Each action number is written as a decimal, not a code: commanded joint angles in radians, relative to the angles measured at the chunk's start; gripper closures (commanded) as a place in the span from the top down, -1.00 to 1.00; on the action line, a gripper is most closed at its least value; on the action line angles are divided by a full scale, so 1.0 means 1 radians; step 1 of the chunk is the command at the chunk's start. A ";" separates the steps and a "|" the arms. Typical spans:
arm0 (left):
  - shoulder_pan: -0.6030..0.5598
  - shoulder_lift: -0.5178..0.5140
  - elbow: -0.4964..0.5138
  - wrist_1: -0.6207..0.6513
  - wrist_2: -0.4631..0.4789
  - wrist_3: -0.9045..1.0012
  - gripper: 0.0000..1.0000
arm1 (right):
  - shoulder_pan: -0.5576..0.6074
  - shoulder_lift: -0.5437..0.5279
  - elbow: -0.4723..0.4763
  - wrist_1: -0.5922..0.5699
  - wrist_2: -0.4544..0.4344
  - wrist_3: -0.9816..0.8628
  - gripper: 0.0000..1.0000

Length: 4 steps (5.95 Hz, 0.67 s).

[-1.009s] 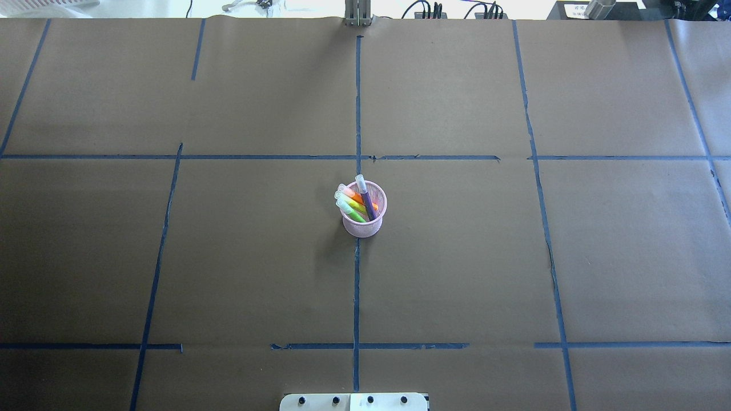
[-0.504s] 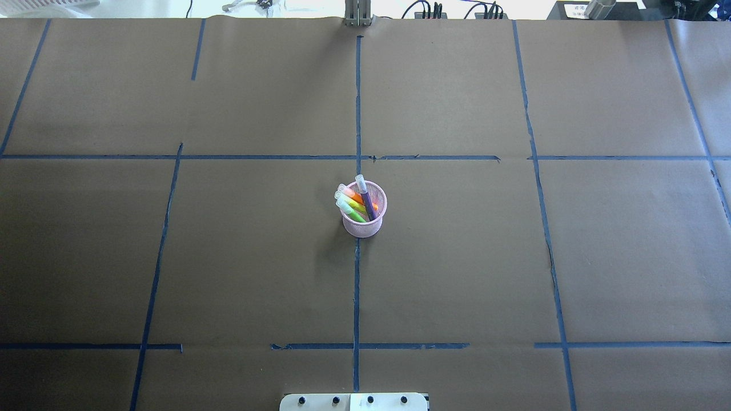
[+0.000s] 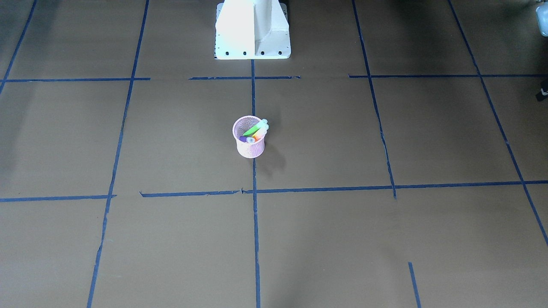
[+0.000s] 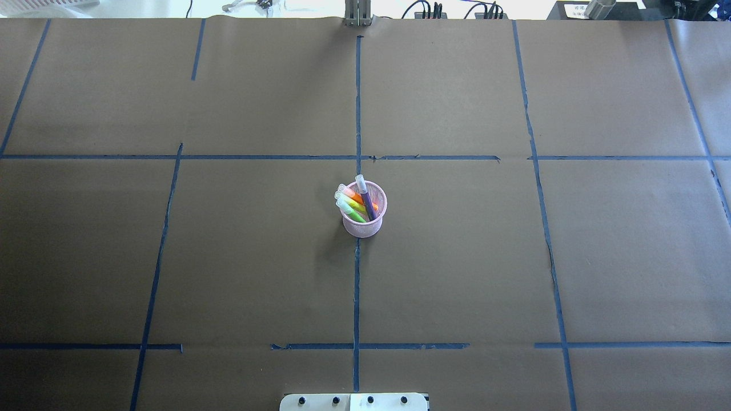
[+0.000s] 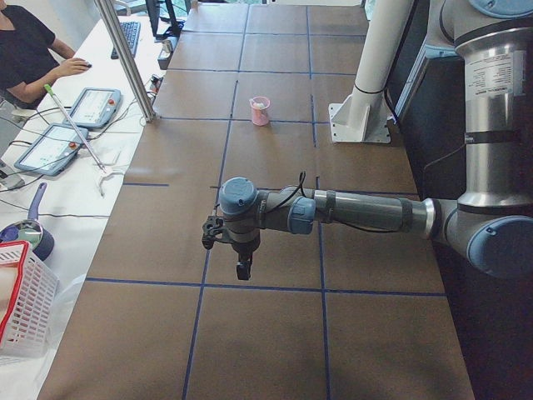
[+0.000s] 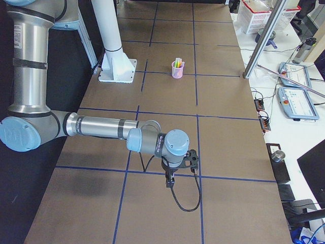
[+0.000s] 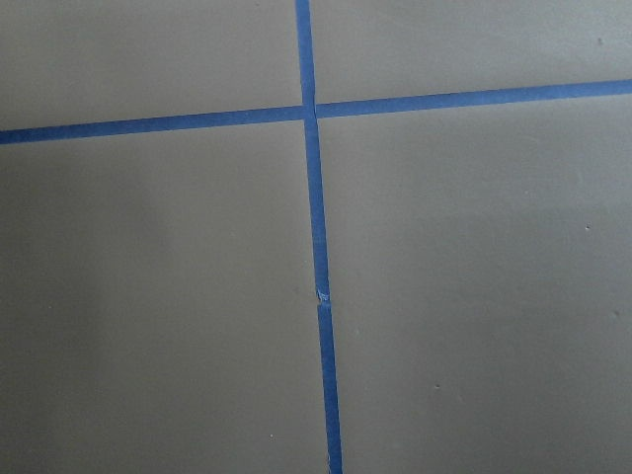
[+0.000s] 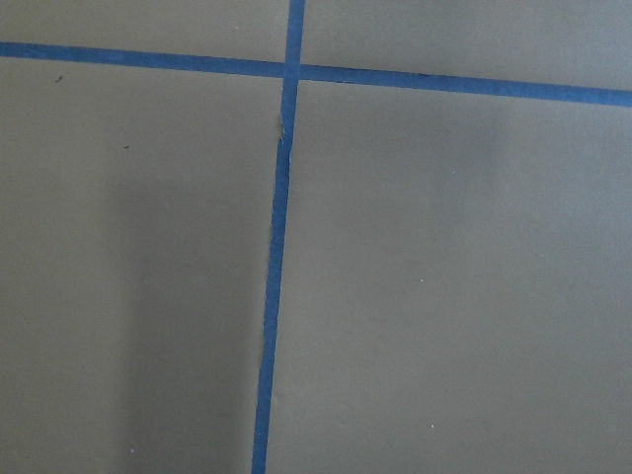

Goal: Collect pens into pen holder

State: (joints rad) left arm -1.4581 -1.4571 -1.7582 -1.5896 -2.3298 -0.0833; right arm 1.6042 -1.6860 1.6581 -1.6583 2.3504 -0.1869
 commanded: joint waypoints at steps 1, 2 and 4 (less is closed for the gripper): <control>-0.061 -0.022 -0.007 0.075 -0.055 0.008 1.00 | -0.001 -0.003 0.005 -0.001 0.003 0.003 1.00; -0.079 -0.020 0.002 0.080 -0.056 0.010 1.00 | -0.001 0.000 0.015 0.000 0.003 0.013 1.00; -0.085 -0.020 -0.021 0.080 -0.040 -0.004 1.00 | -0.001 0.000 0.015 0.002 0.000 0.014 1.00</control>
State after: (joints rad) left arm -1.5398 -1.4732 -1.7661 -1.5074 -2.3812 -0.0809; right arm 1.6031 -1.6860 1.6734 -1.6572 2.3515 -0.1741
